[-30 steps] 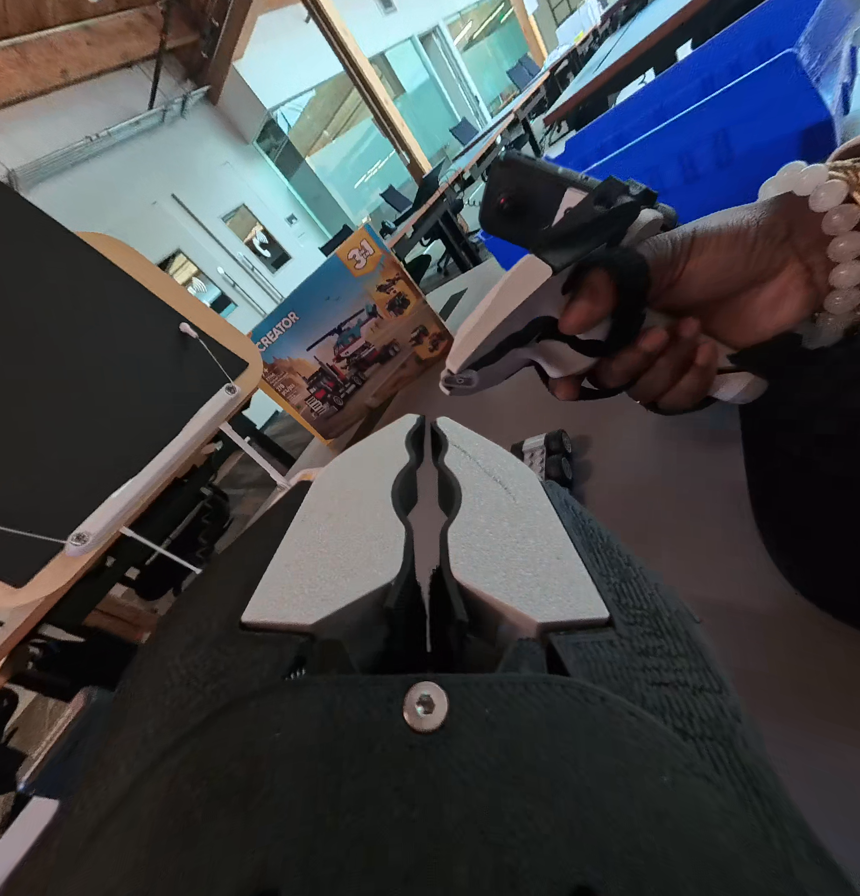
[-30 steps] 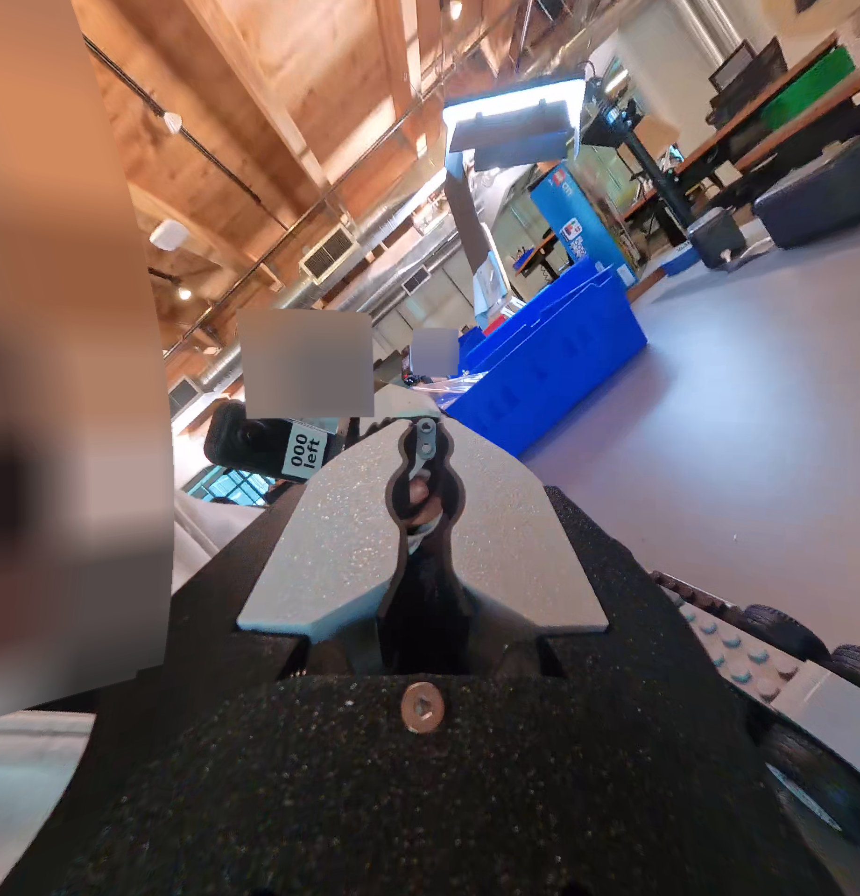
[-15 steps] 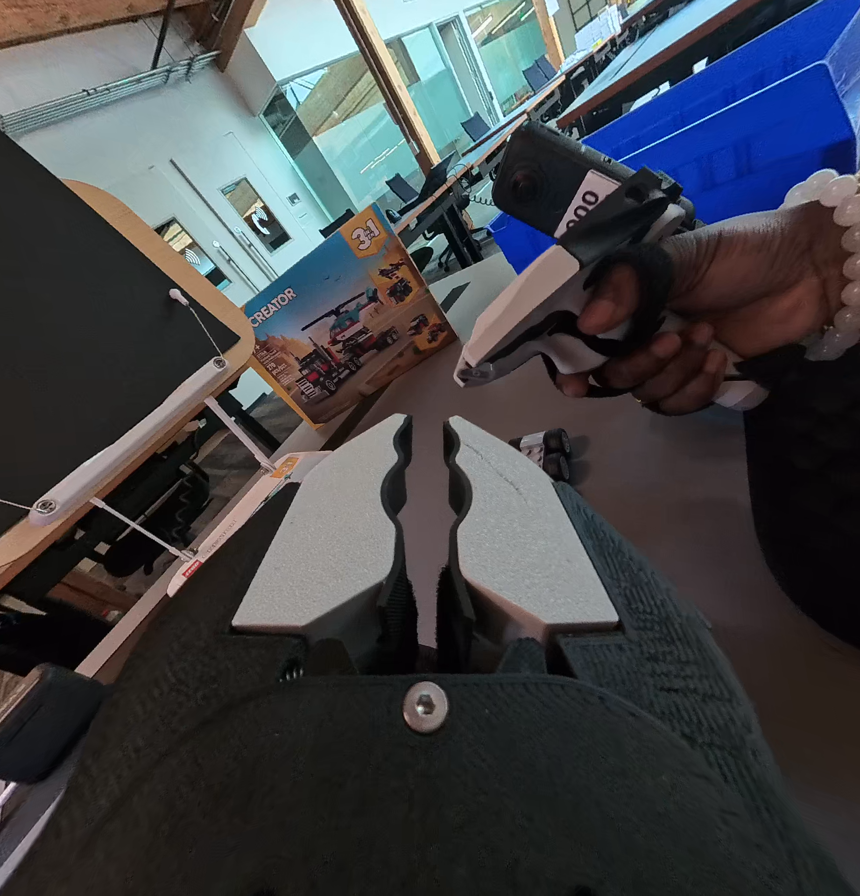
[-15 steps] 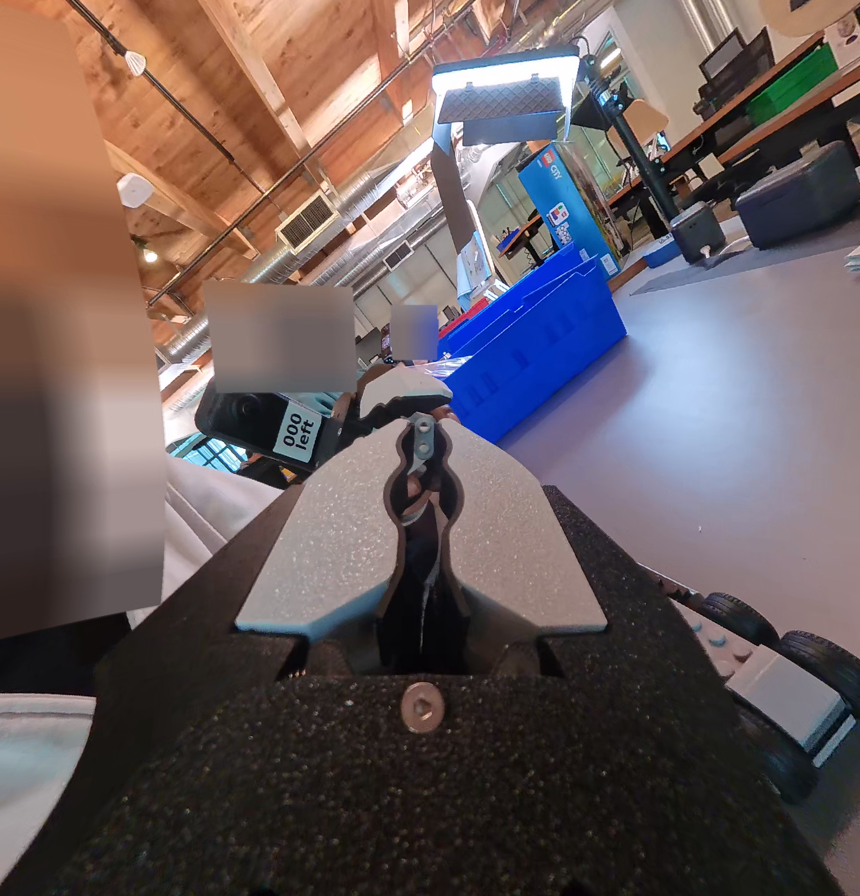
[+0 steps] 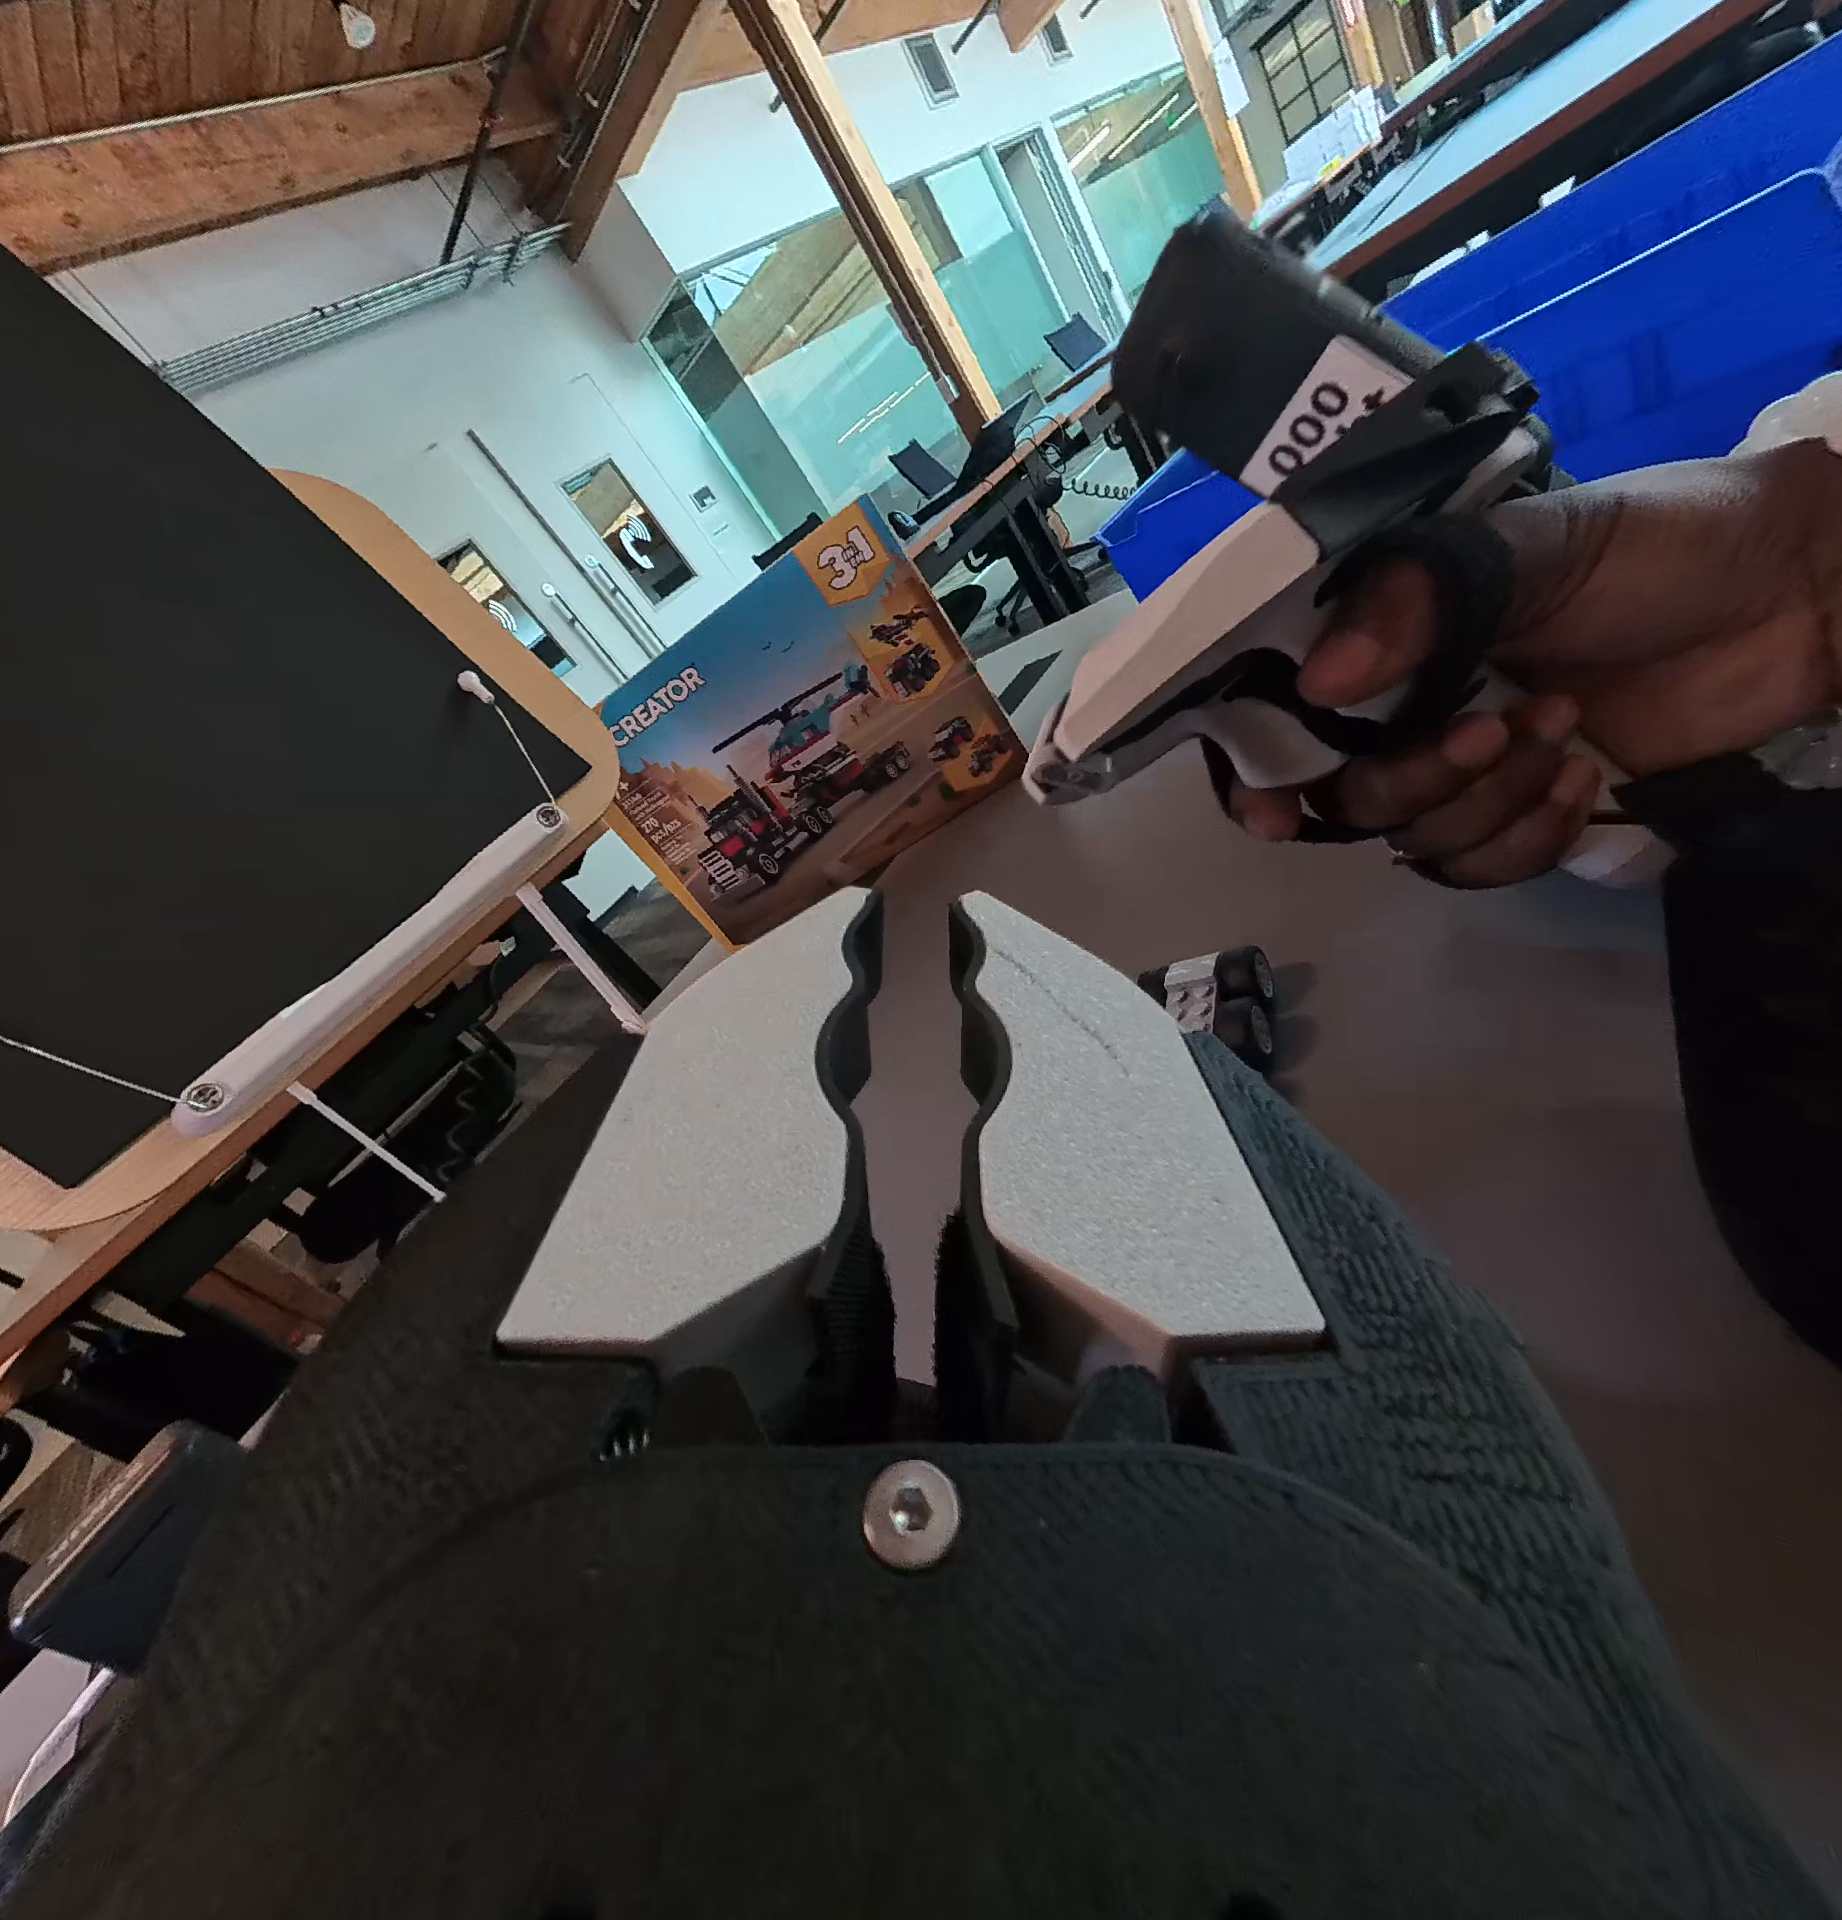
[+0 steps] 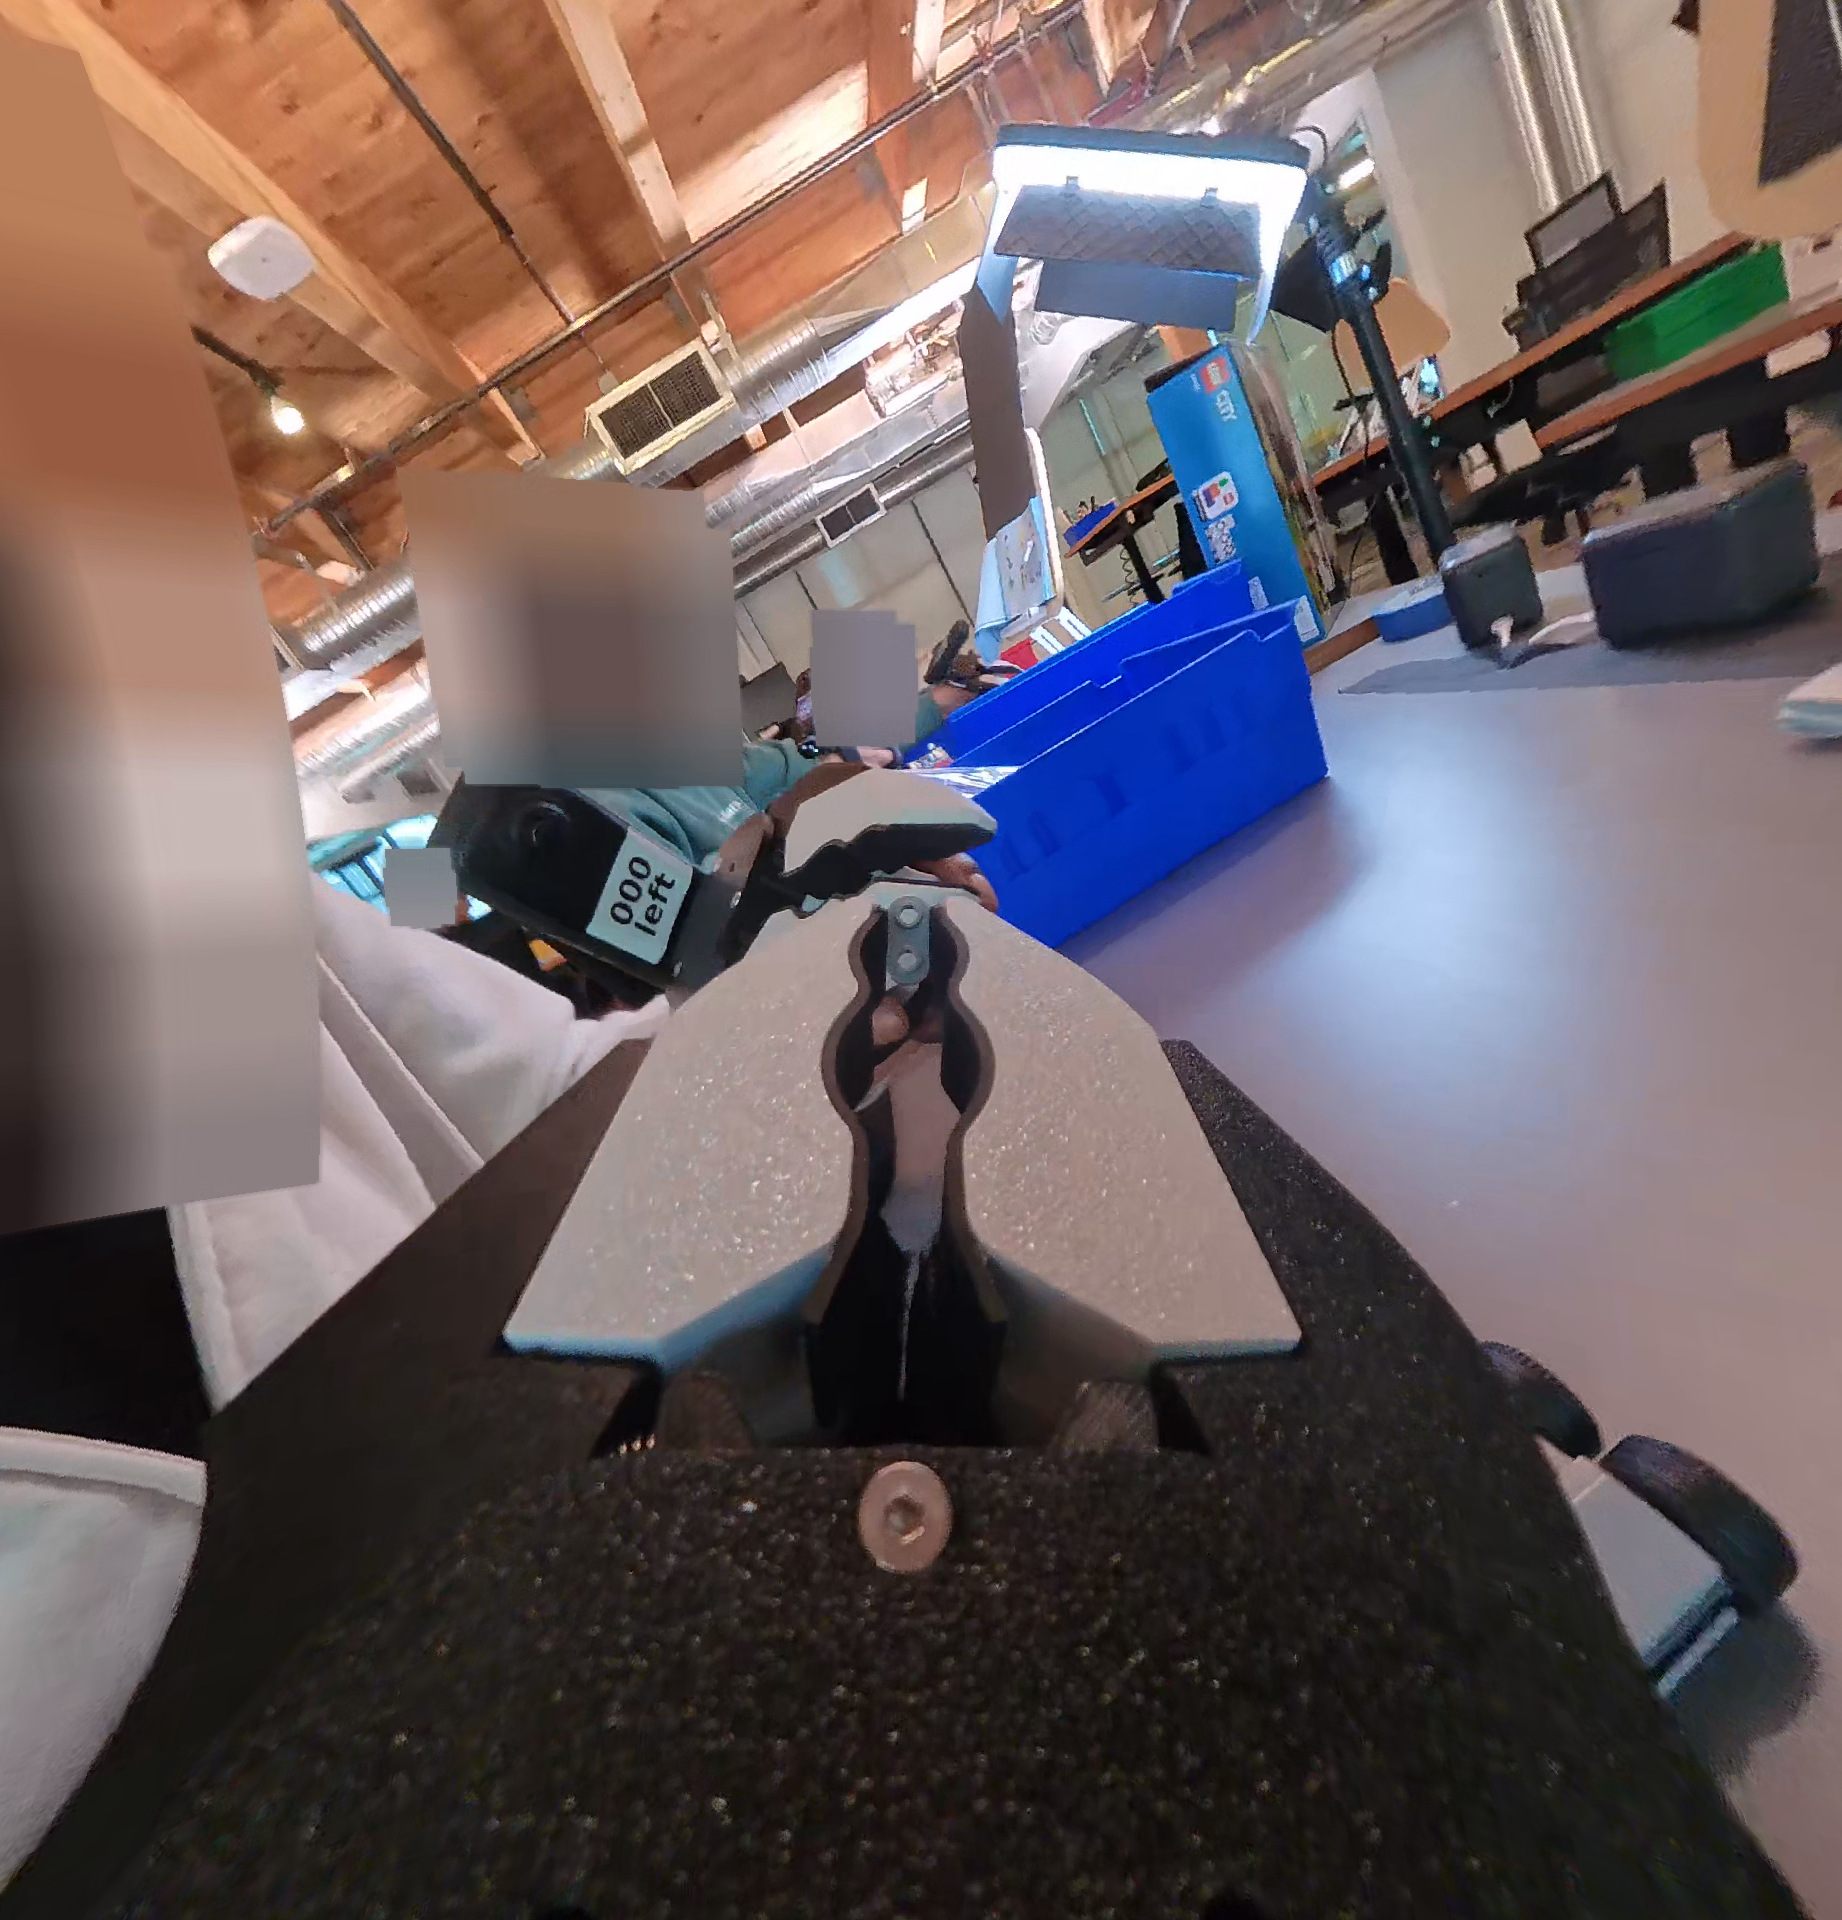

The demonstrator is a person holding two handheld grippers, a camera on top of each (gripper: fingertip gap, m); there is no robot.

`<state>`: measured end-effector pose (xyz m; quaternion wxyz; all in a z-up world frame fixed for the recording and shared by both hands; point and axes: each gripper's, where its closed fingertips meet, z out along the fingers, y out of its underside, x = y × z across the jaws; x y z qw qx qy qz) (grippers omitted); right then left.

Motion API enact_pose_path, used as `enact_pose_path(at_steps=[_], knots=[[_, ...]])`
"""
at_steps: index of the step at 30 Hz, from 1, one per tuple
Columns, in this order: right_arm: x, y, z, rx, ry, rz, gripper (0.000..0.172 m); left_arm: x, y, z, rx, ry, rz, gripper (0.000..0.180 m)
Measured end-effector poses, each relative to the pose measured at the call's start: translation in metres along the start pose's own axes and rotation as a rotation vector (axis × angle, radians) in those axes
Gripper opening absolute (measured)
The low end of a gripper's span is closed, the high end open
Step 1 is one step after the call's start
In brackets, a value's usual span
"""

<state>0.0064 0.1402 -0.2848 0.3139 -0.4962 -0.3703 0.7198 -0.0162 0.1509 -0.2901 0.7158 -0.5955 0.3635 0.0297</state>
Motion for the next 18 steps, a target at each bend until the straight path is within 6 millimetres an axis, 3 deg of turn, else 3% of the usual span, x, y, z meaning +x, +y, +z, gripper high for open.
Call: enact_pose_path(at_steps=[5,9,14,18], knots=[[-0.003,-0.007,-0.006,-0.021,0.118,-0.293,0.007,-0.001,0.003,0.0,0.001,-0.007,-0.006,0.012],[-0.019,-0.023,-0.015,0.044,0.236,-0.515,0.007,-0.004,0.002,-0.002,0.008,-0.027,0.016,0.012],[-0.017,-0.023,-0.032,0.039,0.397,-0.637,0.007,-0.005,0.005,-0.001,0.005,-0.036,0.011,0.012],[-0.028,-0.024,-0.049,0.055,0.497,-0.657,0.007,-0.005,0.005,-0.001,0.002,-0.04,0.022,0.012]])
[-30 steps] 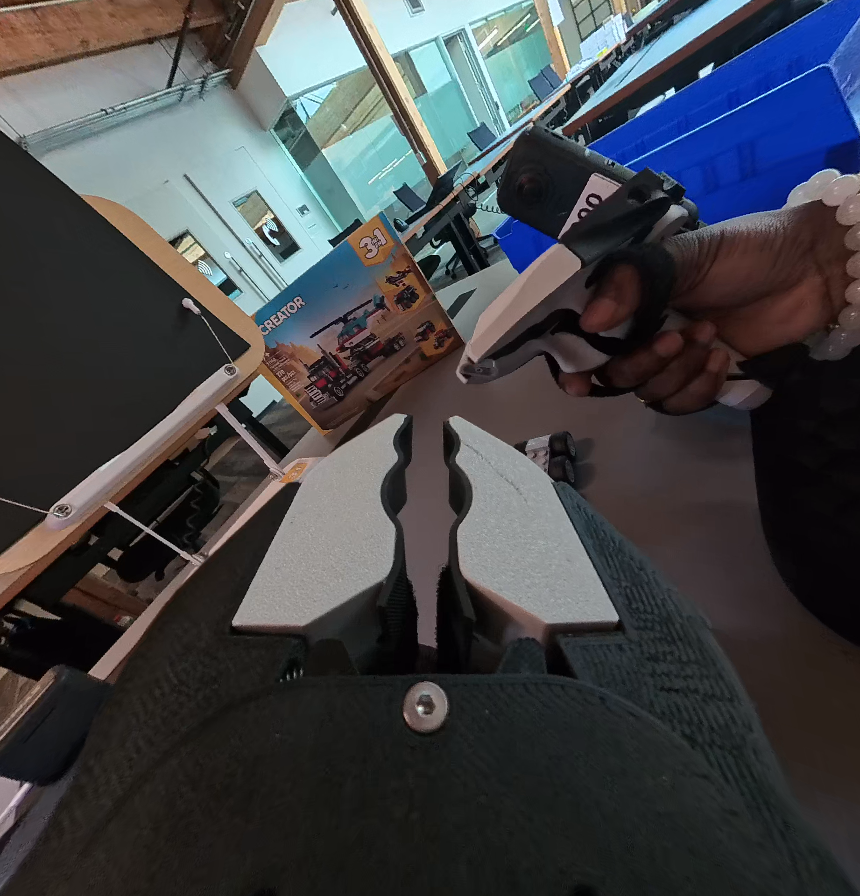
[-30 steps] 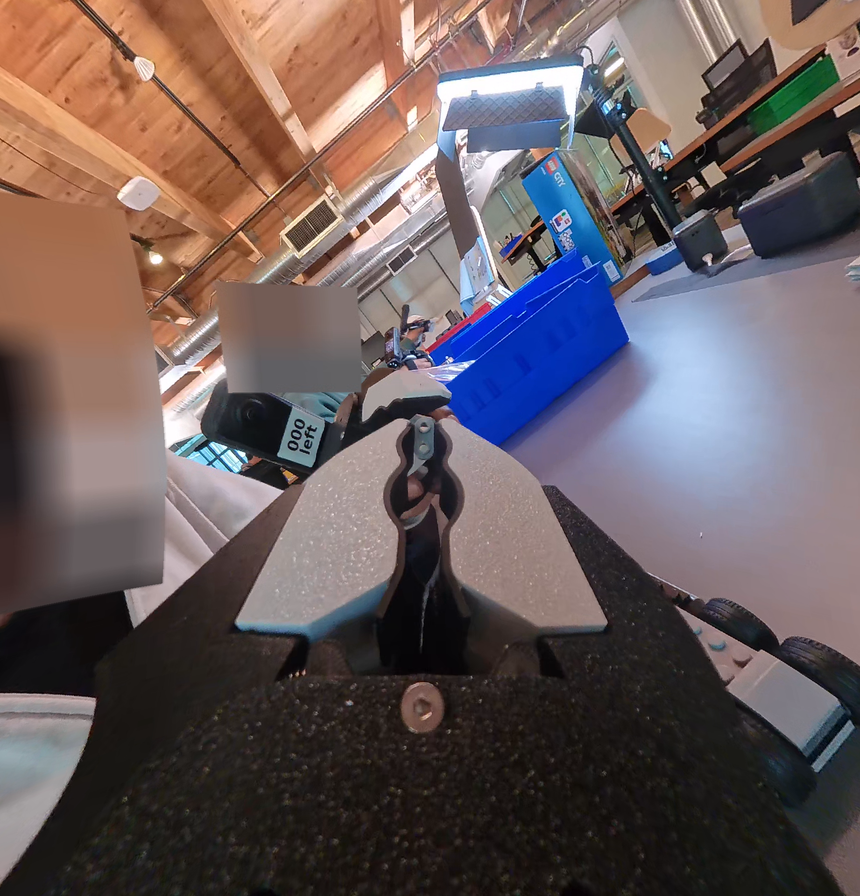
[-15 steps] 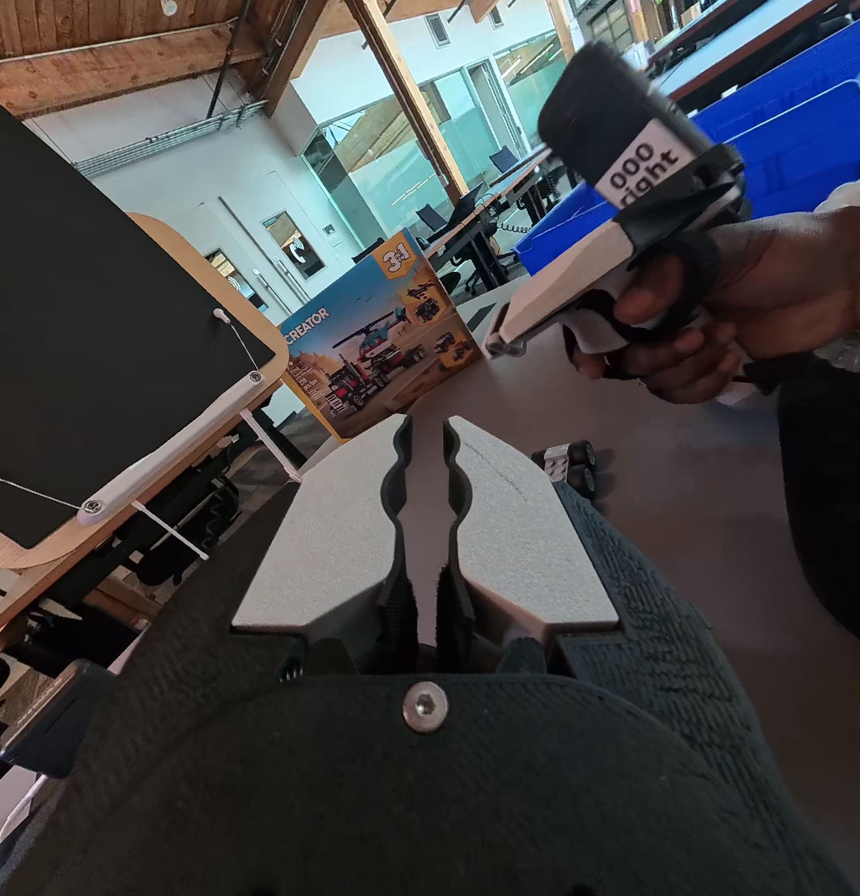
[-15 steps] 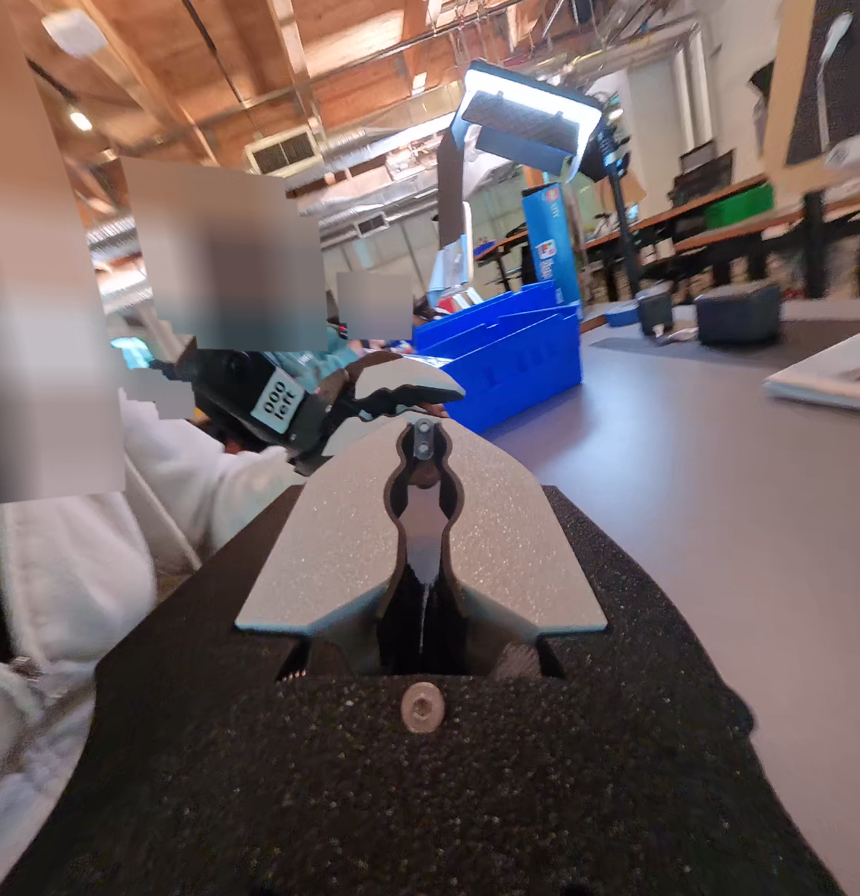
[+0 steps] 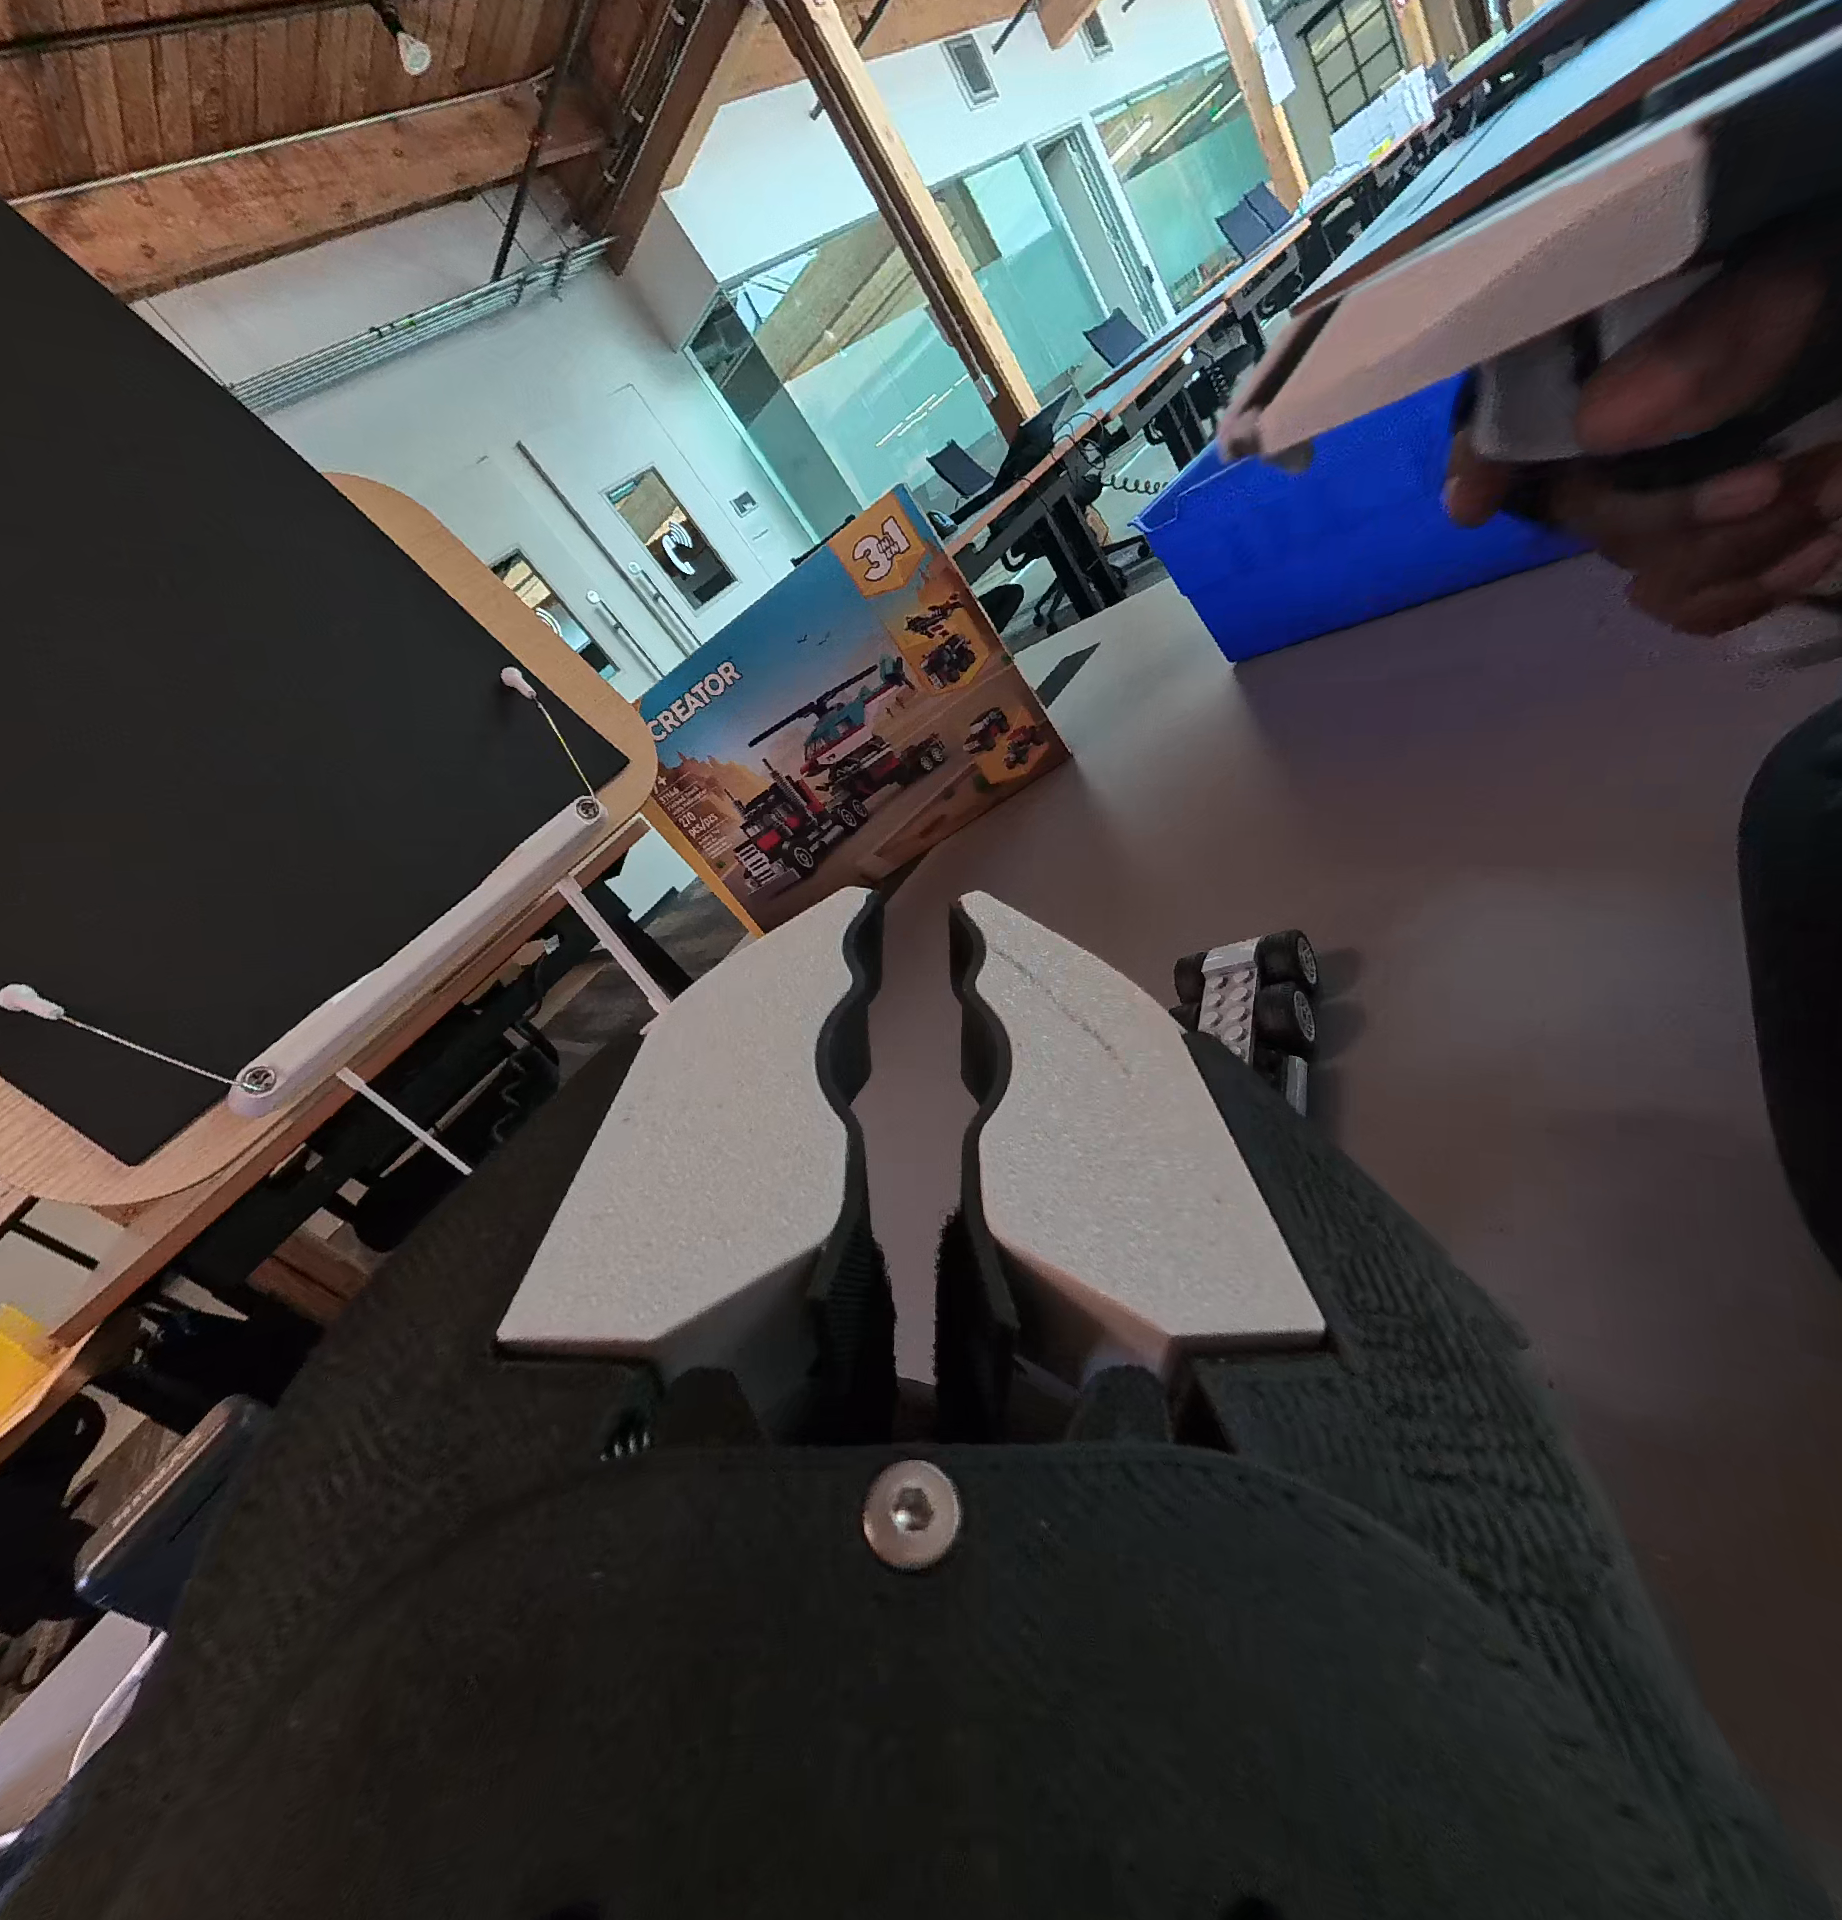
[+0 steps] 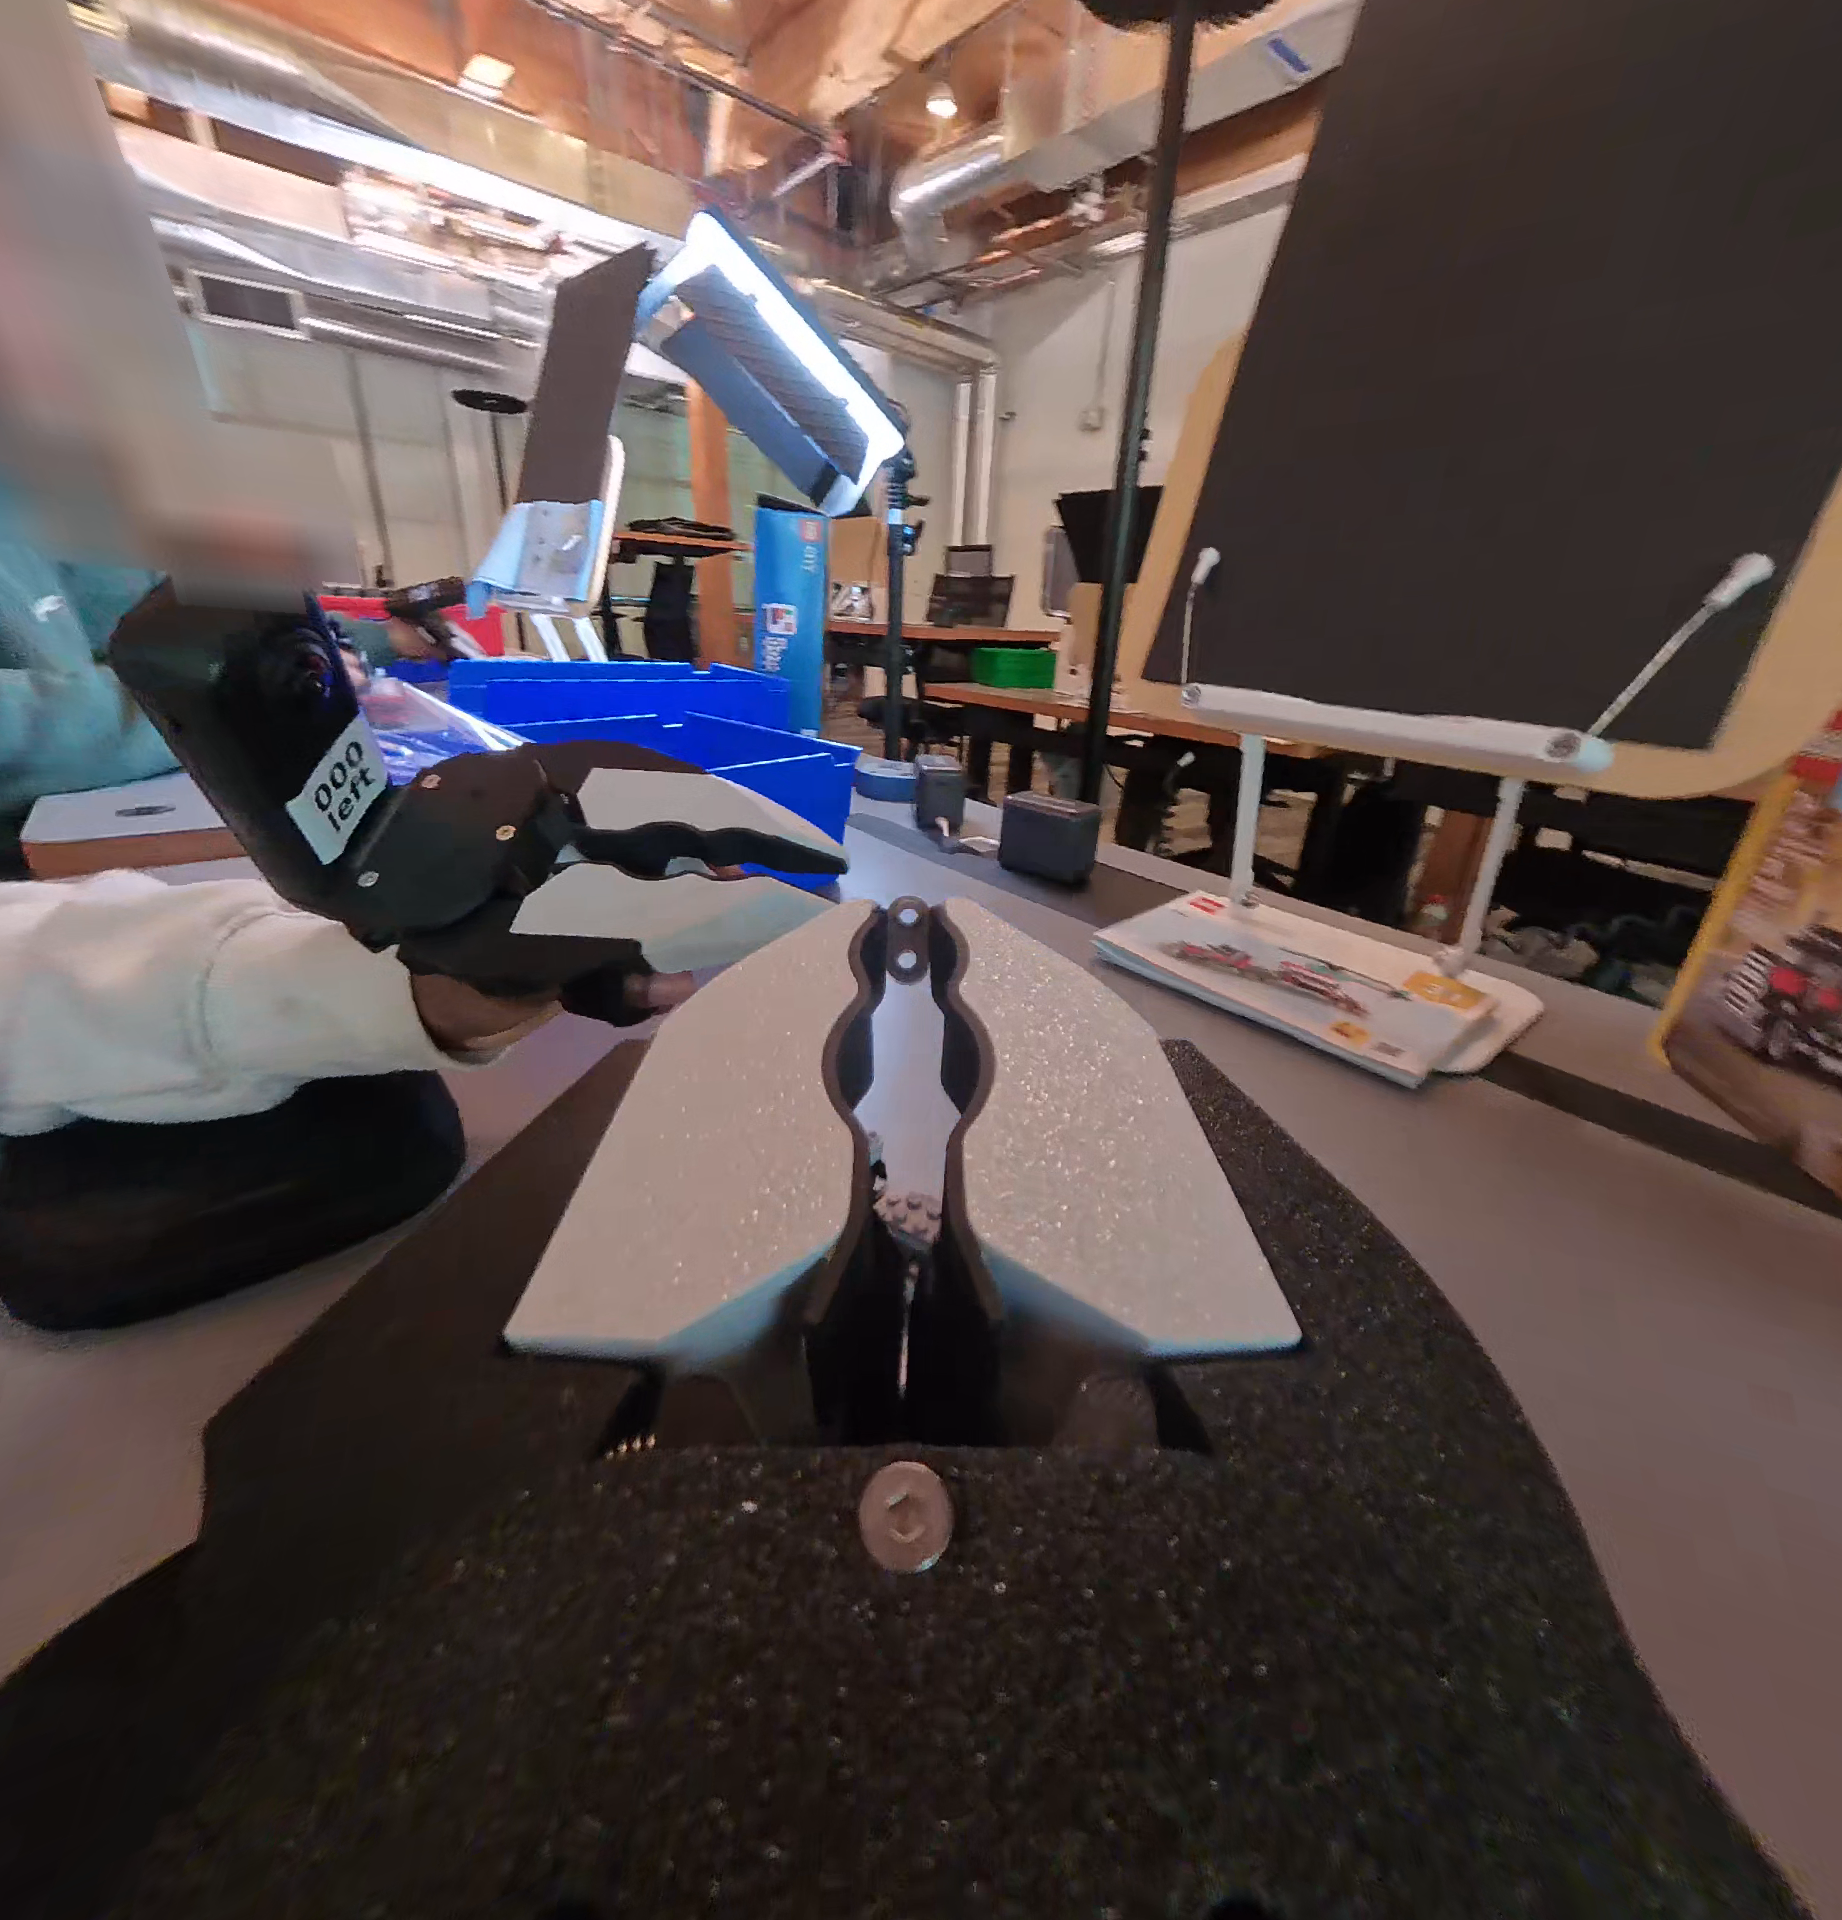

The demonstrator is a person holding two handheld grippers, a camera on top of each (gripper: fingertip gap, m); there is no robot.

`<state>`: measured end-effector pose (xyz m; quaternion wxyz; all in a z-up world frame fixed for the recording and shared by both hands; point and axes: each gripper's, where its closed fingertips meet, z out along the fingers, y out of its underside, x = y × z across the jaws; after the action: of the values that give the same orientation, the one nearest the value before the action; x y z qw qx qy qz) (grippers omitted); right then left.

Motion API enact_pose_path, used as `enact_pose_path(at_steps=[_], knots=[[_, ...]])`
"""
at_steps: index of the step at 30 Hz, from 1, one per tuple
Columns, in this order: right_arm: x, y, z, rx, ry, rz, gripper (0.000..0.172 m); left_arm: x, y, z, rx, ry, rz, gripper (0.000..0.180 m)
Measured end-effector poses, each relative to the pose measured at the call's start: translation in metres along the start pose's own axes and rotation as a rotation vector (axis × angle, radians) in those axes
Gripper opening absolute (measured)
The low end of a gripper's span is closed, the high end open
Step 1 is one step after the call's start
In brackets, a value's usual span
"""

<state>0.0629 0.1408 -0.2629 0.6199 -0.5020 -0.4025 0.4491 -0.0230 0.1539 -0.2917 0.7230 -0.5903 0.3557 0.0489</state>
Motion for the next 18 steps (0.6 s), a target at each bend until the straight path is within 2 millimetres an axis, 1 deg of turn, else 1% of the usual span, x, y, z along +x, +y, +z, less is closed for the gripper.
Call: enact_pose_path(at_steps=[2,3,5,6,7,9,10,11,12,13,15,16,18], knots=[[-0.007,-0.004,-0.02,-0.019,0.039,0.021,0.007,0.0,0.0,0.0,0.0,0.0,0.001,0.012],[-0.01,-0.008,-0.034,-0.034,0.073,0.025,0.007,-0.001,-0.001,0.0,0.002,-0.001,0.003,0.012],[-0.007,-0.015,-0.071,-0.079,0.171,0.006,0.007,-0.002,-0.004,-0.001,0.011,-0.004,0.01,0.012],[0.0,-0.02,-0.093,-0.106,0.244,-0.012,0.007,-0.003,-0.005,-0.002,0.014,-0.008,0.017,0.012],[0.012,-0.027,-0.117,-0.128,0.334,-0.034,0.007,-0.003,-0.006,-0.003,0.017,-0.01,0.024,0.012],[0.046,-0.047,-0.166,-0.159,0.522,-0.069,0.007,-0.003,-0.006,-0.004,0.019,-0.01,0.036,0.012],[0.063,-0.058,-0.186,-0.171,0.591,-0.079,0.007,-0.003,-0.005,-0.003,0.017,-0.006,0.04,0.012],[0.08,-0.065,-0.202,-0.197,0.64,-0.077,0.007,-0.001,-0.003,-0.003,0.009,-0.001,0.043,0.012],[0.098,-0.066,-0.215,-0.257,0.678,-0.064,0.007,-0.001,-0.001,-0.002,0.002,0.004,0.046,0.012],[0.117,-0.06,-0.228,-0.343,0.71,-0.045,0.007,0.0,0.0,-0.002,-0.002,0.005,0.052,0.012],[0.156,-0.037,-0.253,-0.507,0.78,0.045,0.007,-0.001,-0.001,-0.003,-0.002,0.002,0.062,0.012],[0.168,-0.023,-0.261,-0.576,0.785,0.11,0.007,-0.001,-0.001,-0.003,0.0,0.001,0.062,0.012],[0.178,0.003,-0.268,-0.694,0.758,0.235,0.007,0.0,0.0,-0.003,-0.003,0.006,0.062,0.012]])
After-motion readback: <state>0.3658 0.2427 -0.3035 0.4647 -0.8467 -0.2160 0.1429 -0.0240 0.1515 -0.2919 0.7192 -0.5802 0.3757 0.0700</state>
